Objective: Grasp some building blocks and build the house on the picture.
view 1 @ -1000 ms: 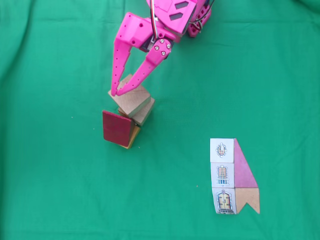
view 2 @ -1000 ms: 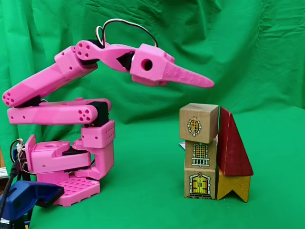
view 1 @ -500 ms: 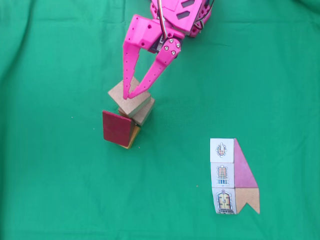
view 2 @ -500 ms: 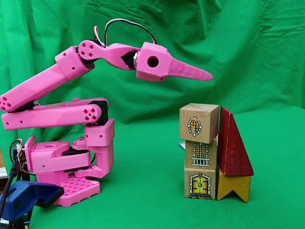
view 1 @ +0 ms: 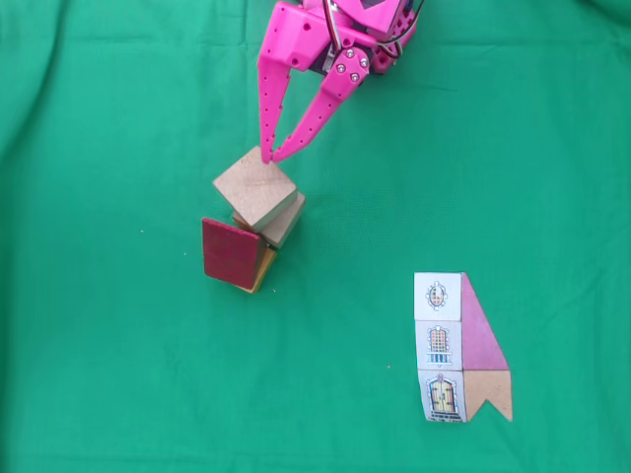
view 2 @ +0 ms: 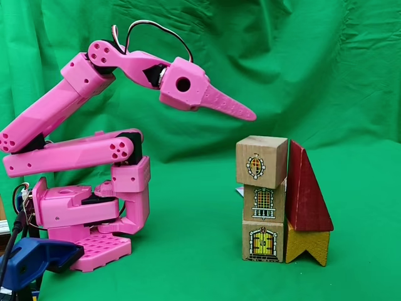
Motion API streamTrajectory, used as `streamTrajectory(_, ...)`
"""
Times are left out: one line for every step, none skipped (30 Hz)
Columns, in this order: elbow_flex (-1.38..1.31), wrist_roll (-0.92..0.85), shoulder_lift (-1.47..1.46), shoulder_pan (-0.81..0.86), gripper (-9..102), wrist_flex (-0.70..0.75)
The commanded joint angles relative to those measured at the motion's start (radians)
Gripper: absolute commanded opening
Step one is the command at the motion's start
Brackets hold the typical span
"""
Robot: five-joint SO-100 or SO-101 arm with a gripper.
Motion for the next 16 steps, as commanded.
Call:
streamTrajectory(-0.043, 0.006, 0.04, -0.005, -6, 0.058)
streamTrajectory(-0.043, 0.006, 0.057, -0.005, -6, 0.077)
streamTrajectory(-0.043, 0.006, 0.071, -0.005, -6, 0.095)
streamTrajectory(-0.043, 0.006, 0.081, -0.005, -6, 0.11)
streamTrajectory(-0.043, 0.006, 0.084, -0.005, -6, 0.127)
streamTrajectory(-0.043, 0.006, 0.084, -0.005, -6, 0.144)
streamTrajectory(-0.043, 0.002, 0.084, -0.005, -6, 0.161)
streamTrajectory(-0.043, 0.0, 0.084, -0.005, -6, 0.175)
streamTrajectory(-0.043, -0.002, 0.084, -0.005, -6, 0.189)
streamTrajectory(-0.043, -0.005, 0.084, -0.005, -6, 0.202)
streamTrajectory(-0.043, -0.005, 0.083, -0.005, -6, 0.216)
streamTrajectory(-0.043, -0.006, 0.08, -0.005, -6, 0.227)
streamTrajectory(-0.043, -0.006, 0.075, -0.005, -6, 0.238)
streamTrajectory(-0.043, -0.006, 0.067, -0.005, -6, 0.241)
streamTrajectory(-0.043, -0.006, 0.064, -0.005, -6, 0.235)
streamTrajectory(-0.041, -0.008, 0.063, -0.005, -6, 0.235)
